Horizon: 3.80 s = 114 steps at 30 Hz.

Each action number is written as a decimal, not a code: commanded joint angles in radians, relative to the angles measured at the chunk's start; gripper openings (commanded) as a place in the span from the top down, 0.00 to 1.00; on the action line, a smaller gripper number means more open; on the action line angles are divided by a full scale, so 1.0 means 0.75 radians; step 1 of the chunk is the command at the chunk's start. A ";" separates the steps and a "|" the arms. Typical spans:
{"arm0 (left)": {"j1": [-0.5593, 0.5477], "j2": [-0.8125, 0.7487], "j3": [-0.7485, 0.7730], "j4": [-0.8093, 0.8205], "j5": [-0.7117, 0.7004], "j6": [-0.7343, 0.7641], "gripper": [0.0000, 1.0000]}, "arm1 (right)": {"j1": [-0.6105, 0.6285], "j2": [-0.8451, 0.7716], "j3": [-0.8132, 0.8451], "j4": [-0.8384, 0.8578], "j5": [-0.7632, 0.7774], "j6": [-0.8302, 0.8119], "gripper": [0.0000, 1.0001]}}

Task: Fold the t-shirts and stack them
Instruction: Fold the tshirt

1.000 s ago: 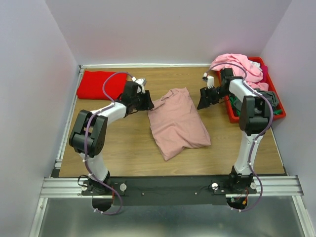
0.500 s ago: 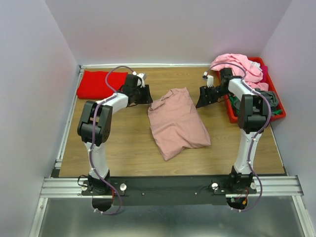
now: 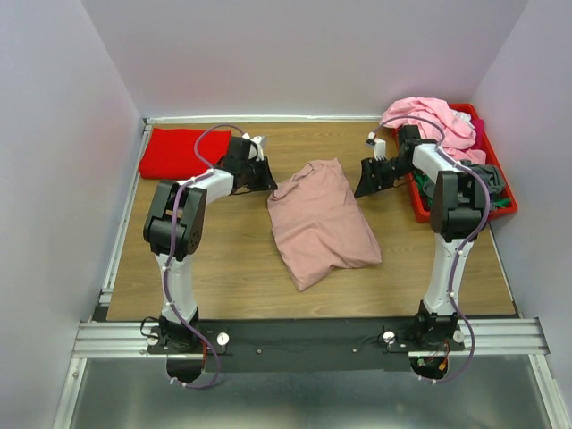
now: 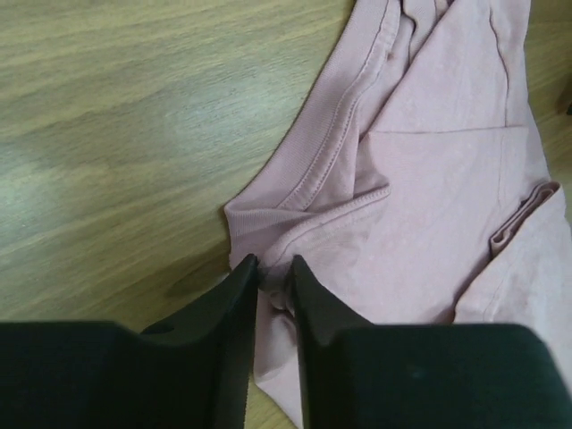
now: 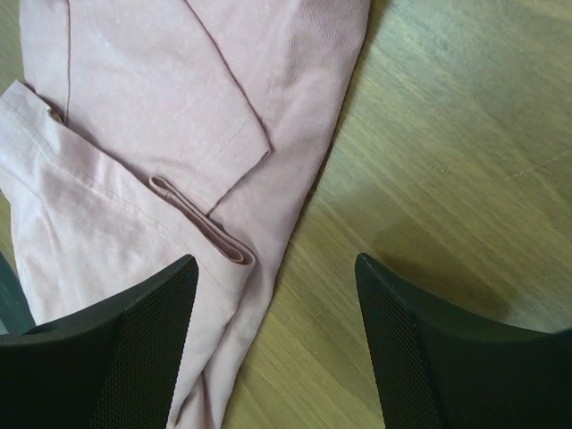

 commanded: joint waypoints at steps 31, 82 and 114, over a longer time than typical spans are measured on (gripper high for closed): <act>0.048 -0.224 0.181 -0.141 -0.709 0.235 0.32 | -0.003 -0.379 -0.269 -0.007 -0.120 -0.203 0.21; -0.648 -0.822 -1.110 0.303 -0.228 -0.624 0.32 | 0.107 -0.535 -0.759 -0.177 0.155 -0.212 0.45; -0.621 -0.920 -1.084 -0.092 -0.124 -0.338 1.00 | 0.046 -0.617 -0.713 -0.156 0.343 -0.134 1.00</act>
